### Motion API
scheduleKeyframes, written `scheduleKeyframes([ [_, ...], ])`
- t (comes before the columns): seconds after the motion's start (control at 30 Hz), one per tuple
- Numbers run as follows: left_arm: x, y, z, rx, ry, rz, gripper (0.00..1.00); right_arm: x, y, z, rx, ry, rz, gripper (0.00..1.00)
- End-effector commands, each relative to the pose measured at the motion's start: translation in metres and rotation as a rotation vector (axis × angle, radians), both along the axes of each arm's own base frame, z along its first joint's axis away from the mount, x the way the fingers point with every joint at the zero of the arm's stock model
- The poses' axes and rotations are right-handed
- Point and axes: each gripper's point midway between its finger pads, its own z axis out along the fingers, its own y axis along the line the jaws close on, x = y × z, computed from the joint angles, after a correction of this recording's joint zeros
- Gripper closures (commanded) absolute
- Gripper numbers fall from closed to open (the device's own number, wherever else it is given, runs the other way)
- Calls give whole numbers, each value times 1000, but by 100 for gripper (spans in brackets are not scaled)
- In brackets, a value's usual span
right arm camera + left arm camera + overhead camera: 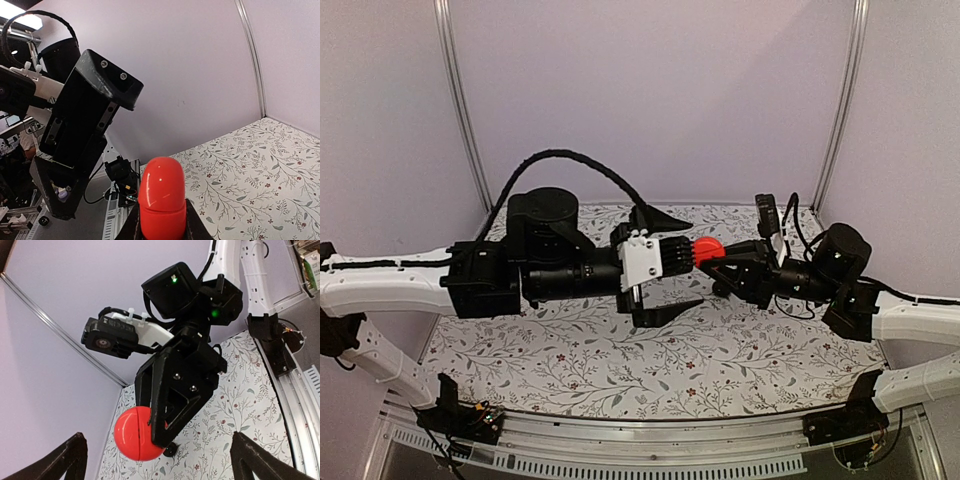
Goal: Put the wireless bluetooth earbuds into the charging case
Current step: Close the charging case, then adjust the charging case.
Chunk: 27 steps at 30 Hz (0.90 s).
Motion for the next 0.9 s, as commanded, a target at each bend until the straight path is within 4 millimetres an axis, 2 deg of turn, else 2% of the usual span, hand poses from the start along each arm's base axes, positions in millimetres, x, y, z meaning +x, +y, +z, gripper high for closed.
scheduleKeyframes([
  [0.0, 18, -11, -8, 19, -54, 88, 0, 2, 2, 9, 15, 32, 9, 100],
  [0.17, 19, -20, -19, 61, -71, 69, 1, 3, 4, 7, 12, 51, 12, 100],
  [0.43, -8, -24, -47, 161, -42, -81, 17, 10, 4, 5, 11, 94, -18, 100],
  [0.57, -2, -25, -58, 201, -39, -50, 23, 9, 4, 9, 19, 99, -14, 100],
  [0.67, 11, -21, -48, 172, -64, 31, 22, 9, 5, 5, 13, 108, -11, 100],
  [0.87, 22, -8, -16, 60, -128, 113, 12, 14, 3, -1, 8, 130, -41, 100],
])
